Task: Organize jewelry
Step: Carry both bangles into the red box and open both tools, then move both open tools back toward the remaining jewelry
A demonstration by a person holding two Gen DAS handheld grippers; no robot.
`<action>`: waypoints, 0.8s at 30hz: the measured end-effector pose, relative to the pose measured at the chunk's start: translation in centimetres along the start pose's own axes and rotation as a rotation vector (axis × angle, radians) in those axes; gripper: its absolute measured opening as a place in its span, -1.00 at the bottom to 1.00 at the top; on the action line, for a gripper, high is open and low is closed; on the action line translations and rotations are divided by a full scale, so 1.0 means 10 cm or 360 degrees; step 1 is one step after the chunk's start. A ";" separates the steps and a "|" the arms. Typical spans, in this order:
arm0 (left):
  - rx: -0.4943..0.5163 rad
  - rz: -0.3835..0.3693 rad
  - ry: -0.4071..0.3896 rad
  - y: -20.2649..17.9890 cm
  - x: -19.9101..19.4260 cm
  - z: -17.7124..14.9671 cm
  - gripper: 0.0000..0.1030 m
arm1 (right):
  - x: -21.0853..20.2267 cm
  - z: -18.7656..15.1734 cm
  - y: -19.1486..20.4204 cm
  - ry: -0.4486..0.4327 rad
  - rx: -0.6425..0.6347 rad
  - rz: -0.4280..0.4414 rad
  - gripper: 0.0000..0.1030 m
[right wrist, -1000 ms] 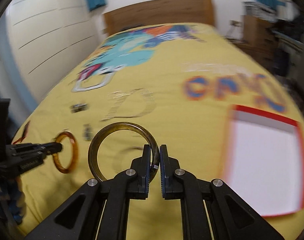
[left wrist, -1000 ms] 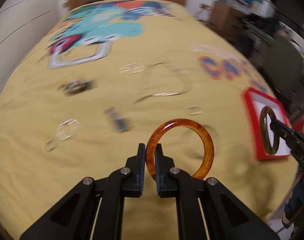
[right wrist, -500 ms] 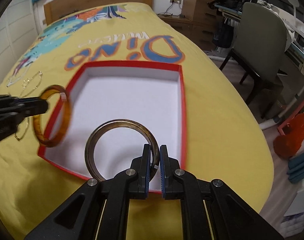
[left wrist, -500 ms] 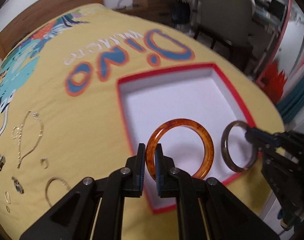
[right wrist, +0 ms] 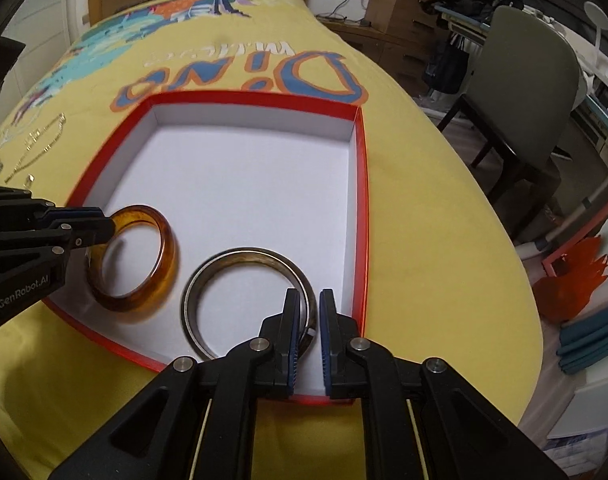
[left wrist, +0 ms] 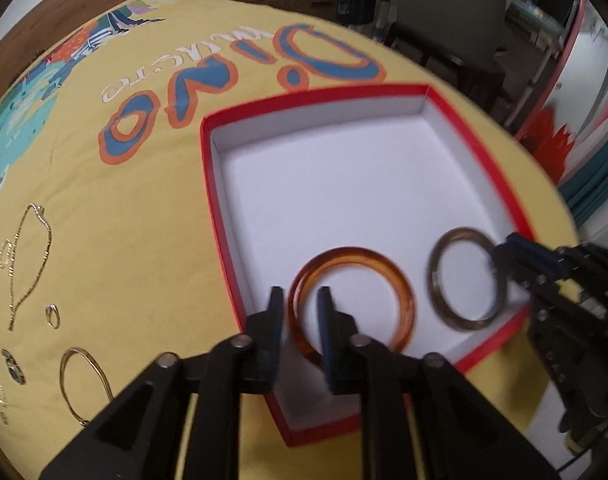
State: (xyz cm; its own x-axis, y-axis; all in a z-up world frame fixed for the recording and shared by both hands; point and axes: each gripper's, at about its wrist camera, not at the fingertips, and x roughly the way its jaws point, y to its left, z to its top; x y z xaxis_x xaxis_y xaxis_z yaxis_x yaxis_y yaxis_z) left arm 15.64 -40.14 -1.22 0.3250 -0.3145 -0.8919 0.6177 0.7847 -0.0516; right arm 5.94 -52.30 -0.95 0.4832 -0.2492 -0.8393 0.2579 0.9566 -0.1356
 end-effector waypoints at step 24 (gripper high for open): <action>-0.0734 0.0433 -0.0081 3.02 -1.23 -2.02 -0.48 | -0.81 0.12 1.84 -0.0249 -0.0111 0.0594 -0.45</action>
State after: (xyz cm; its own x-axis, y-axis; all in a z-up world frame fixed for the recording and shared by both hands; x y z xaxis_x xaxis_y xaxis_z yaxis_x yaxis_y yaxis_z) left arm 15.82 -1.74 -0.90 0.4710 -0.0840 -0.8781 0.1317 0.9910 -0.0241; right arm 7.72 -32.83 3.99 0.6556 0.1023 -0.7481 -0.0139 0.9922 0.1235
